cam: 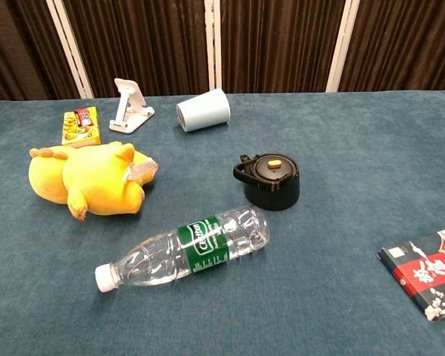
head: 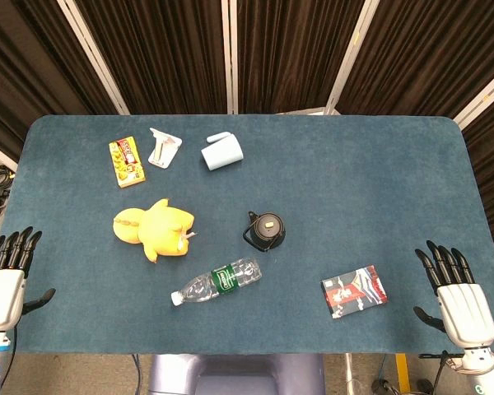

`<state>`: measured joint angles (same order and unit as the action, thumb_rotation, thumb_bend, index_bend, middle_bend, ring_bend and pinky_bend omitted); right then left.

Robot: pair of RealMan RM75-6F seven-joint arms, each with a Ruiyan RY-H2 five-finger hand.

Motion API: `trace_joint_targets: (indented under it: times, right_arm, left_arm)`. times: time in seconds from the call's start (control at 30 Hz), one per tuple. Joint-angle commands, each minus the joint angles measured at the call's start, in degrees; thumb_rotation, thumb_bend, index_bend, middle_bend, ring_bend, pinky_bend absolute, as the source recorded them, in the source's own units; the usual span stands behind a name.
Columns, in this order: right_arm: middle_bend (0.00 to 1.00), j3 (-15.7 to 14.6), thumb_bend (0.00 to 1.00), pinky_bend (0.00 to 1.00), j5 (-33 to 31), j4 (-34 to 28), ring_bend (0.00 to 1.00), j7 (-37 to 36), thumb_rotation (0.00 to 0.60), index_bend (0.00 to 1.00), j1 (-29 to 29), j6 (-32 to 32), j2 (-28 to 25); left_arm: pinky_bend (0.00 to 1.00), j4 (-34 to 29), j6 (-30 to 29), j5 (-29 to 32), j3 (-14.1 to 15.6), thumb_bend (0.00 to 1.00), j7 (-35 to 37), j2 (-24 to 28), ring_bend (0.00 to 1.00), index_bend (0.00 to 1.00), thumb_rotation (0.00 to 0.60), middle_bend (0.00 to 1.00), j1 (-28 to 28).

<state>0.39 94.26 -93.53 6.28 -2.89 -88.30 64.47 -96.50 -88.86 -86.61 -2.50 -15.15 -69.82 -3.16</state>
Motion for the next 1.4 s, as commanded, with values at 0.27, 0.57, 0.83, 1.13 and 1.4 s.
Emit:
trace_joint_targets:
  times: [0.27,0.57,0.83,1.13,1.4]
  right_arm:
    - [0.00,-0.03,0.02,0.00,0.02,0.06,0.00,0.04,0.600,0.00,0.01,0.03,0.05]
    - [0.00,0.22,0.02,0.00,-0.38,-0.16,0.00,0.16,0.600,0.00,-0.22,0.42,0.00]
    - [0.00,0.19,0.02,0.00,-0.59,-0.15,0.00,0.05,0.600,0.00,-0.19,0.55,-0.02]
    - [0.00,0.17,0.02,0.00,-0.84,-0.08,0.00,0.05,0.600,0.00,-0.25,0.85,0.09]
    - [0.00,0.44,0.02,0.00,-1.35,0.07,0.00,-0.57,0.600,0.00,-0.37,1.03,0.06]
  left_arm:
    - [0.00,0.10,0.02,0.07,0.01,0.13,0.05,-0.03,0.00,0.00,0.600,0.00,0.02]
    - [0.00,0.36,0.91,0.57,-0.33,0.13,0.20,-0.15,0.00,0.00,0.600,0.00,-0.55]
    - [0.00,1.44,1.27,0.51,-0.94,0.35,0.42,-0.97,0.00,0.00,0.600,0.00,-1.33]
    - [0.00,8.35,6.00,-1.39,-1.89,1.00,-1.65,-5.76,0.00,0.00,0.600,0.00,-6.22]
    - [0.00,16.94,10.52,-2.79,-4.13,1.00,-2.45,-11.09,0.00,0.00,0.600,0.00,-12.62]
